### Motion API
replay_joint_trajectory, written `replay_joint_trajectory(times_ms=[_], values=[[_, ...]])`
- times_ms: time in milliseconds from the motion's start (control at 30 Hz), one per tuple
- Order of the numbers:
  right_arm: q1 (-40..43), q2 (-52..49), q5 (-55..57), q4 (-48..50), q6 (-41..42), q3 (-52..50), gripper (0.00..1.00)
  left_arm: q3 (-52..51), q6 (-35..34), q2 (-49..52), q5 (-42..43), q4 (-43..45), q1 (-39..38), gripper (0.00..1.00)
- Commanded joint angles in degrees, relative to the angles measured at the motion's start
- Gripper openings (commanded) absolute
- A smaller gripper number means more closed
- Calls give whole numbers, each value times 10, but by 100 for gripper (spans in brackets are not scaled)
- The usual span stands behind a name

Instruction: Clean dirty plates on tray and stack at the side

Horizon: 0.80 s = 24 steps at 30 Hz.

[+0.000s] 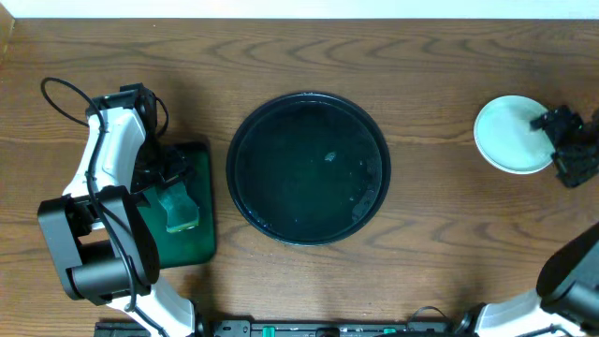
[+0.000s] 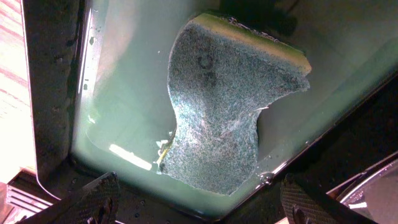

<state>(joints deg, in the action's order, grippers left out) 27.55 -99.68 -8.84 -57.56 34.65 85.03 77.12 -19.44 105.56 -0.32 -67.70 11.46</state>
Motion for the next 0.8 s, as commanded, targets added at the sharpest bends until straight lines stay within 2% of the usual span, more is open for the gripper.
replay_joint_trajectory(times_ms=[0,267,467,567,767], values=[[-39,52,-58,-30,-68,42,99,-3,3,-1,-1,-4,-1,83],[-163,155,-191,-77,-165,52,99,-3,3,-1,-1,-4,-1,83],[-291,212,-177,-113,-187,52,99,-3,3,-1,-1,-4,-1,83],[-352,226,-106,-137,-165,52,99,-3,3,-1,-1,-4,-1,83],[-416,230,-93,-174,-154,52,99,-3,3,-1,-1,-4,-1,83]])
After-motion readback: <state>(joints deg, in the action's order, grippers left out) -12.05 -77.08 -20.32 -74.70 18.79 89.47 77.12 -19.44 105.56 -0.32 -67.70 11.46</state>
